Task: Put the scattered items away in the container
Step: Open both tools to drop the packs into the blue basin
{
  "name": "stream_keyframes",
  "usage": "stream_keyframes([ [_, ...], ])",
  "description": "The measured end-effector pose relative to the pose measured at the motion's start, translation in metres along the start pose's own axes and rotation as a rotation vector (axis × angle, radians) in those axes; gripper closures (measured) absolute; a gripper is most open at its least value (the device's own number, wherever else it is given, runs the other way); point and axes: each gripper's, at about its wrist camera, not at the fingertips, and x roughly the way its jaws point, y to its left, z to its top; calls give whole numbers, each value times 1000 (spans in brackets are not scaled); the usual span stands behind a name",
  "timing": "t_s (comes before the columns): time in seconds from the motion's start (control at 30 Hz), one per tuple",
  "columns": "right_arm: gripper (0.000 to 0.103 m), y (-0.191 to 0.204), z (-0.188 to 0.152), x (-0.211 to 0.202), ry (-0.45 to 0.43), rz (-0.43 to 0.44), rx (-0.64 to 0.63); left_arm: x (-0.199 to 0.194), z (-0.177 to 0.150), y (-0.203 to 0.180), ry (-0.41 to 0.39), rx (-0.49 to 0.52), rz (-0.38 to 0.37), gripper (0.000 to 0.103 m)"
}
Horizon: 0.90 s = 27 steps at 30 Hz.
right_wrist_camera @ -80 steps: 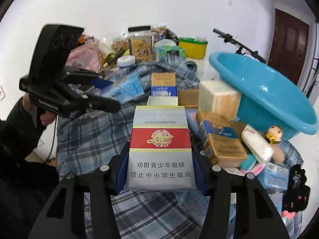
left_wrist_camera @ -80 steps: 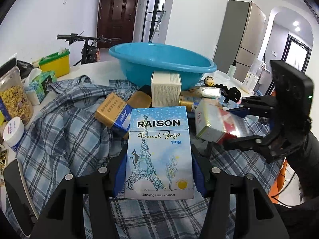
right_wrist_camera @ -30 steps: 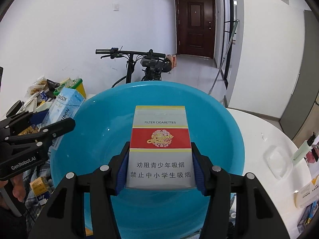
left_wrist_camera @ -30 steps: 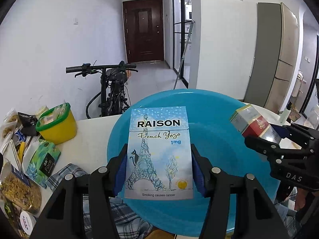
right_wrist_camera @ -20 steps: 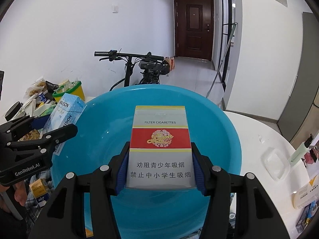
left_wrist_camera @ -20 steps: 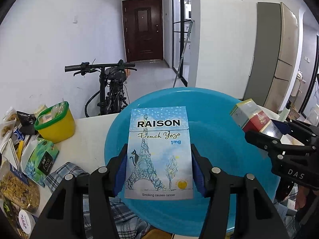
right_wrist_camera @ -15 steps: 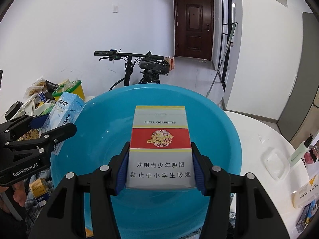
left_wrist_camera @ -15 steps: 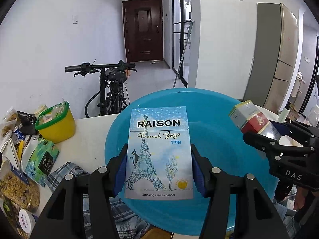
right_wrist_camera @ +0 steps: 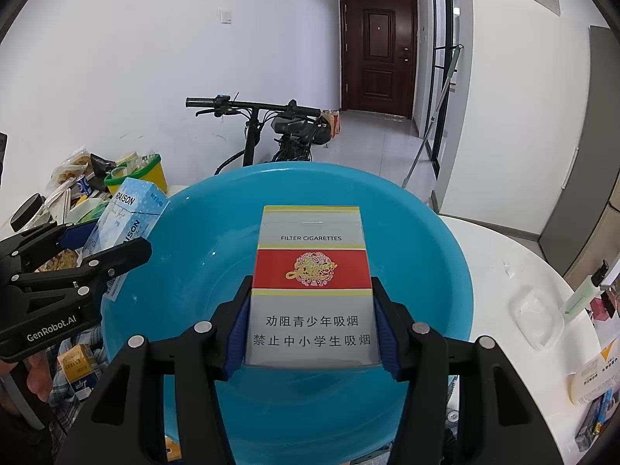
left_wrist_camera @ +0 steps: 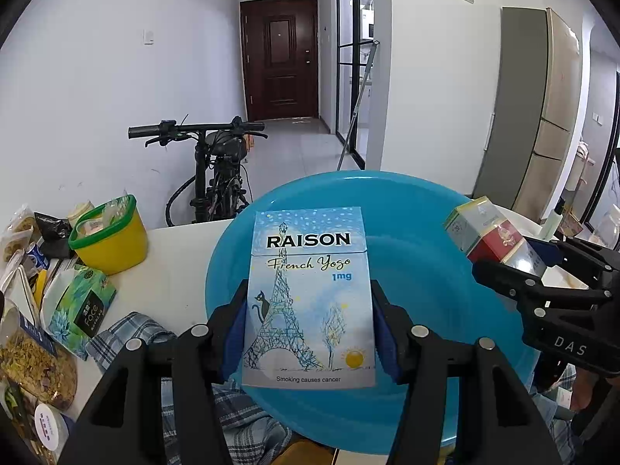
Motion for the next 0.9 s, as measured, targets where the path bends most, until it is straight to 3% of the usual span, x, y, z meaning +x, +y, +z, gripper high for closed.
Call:
stream_keyframes([
  [0.23, 49, 0, -2, -3, -17, -6, -5, 0, -1, -4, 1, 3, 0, 44],
  [0.27, 40, 0, -3, -5, -31, -14, -9, 0, -1, -4, 1, 3, 0, 44],
  [0.3, 6, 2, -4, -7, -43, -24, -15, 0, -2, -4, 1, 2, 0, 44],
  [0.33, 2, 3, -4, -9, -51, -40, -20, 0, -2, -4, 1, 3, 0, 44],
  [0.5, 0, 8, -7, -13, -77, -89, -52, 0, -2, -3, 2, 3, 0, 44],
  [0.9, 0, 1, -10, -21, -87, -69, -24, 0, -3, -5, -2, 6, -2, 44],
])
